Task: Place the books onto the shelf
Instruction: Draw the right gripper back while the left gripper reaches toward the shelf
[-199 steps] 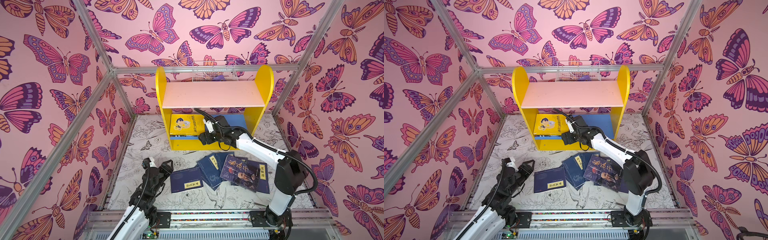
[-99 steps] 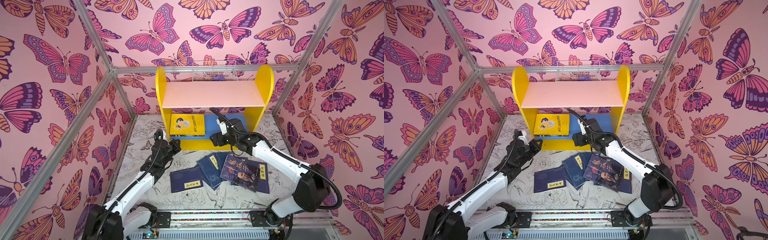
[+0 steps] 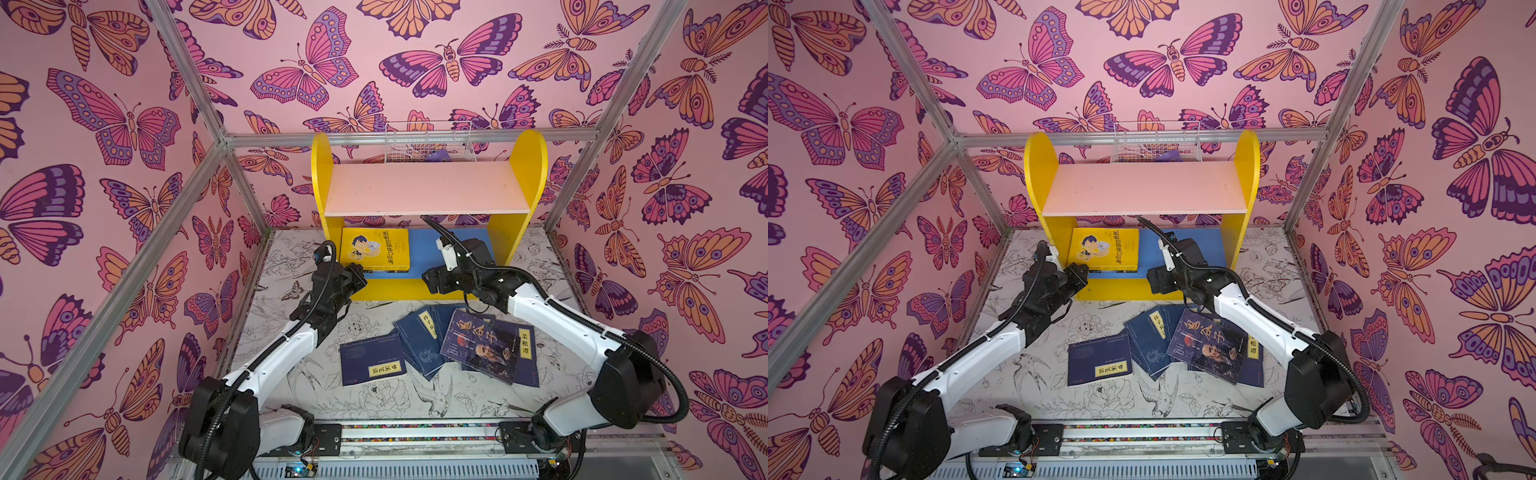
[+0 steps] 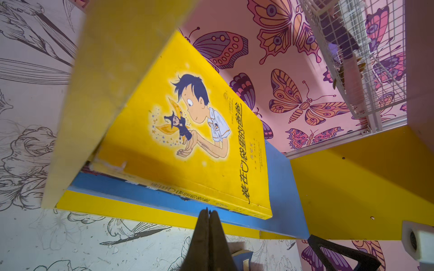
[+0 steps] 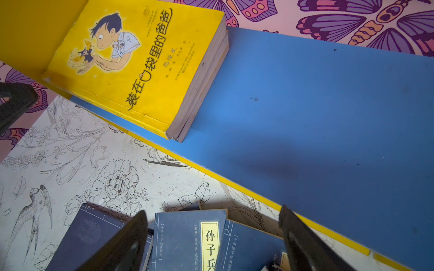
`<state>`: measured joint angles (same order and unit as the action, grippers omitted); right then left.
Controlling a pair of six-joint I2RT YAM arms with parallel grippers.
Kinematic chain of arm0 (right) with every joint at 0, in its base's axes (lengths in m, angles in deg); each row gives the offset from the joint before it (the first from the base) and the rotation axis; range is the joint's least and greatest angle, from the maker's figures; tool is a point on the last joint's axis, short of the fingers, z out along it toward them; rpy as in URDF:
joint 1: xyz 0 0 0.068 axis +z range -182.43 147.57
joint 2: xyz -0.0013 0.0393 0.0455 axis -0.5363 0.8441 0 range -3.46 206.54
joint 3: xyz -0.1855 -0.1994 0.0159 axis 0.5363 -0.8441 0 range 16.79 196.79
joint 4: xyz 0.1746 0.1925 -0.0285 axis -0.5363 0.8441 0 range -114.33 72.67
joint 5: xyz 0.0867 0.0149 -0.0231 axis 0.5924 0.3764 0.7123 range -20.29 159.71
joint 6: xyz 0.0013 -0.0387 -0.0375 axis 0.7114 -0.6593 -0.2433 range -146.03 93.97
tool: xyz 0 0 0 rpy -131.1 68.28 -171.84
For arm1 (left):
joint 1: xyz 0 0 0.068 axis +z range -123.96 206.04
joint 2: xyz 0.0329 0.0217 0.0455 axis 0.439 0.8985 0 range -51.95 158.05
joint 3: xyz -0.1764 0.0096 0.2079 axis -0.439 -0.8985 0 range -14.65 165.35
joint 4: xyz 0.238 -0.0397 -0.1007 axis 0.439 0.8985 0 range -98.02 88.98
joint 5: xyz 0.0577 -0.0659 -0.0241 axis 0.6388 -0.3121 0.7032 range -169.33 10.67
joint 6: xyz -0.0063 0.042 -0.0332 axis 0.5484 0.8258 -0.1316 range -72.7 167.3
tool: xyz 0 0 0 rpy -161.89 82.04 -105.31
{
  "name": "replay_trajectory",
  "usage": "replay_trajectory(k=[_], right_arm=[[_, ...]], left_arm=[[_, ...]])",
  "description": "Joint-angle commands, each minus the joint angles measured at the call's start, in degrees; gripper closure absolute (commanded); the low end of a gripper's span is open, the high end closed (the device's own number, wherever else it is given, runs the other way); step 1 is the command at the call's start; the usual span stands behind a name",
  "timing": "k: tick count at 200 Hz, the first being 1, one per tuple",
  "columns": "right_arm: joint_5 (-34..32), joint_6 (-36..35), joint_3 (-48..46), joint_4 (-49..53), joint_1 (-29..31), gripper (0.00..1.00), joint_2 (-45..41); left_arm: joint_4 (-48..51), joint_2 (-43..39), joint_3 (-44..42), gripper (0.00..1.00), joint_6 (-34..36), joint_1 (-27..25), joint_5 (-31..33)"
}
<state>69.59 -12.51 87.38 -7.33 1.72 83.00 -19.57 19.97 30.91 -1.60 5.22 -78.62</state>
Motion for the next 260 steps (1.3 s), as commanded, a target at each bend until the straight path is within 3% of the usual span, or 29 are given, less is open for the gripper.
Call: replay_trajectory(k=[1,102,260], right_arm=[[0.65,0.46,-0.08,-0.73,-0.76,0.12,-0.34],[1.33,0.76,-0.54,-0.71,-1.81,0.11,-0.5],[1.61,0.63,-1.28,-0.83,-2.16,0.11,-0.63]], left_arm=[[1.4,0.38,0.28,1.0,0.5,-0.19,0.87],[0.79,3.74,-0.7,1.0,-2.12,0.61,-0.1],[0.41,8.18,3.9,1.0,0.12,1.22,1.93]])
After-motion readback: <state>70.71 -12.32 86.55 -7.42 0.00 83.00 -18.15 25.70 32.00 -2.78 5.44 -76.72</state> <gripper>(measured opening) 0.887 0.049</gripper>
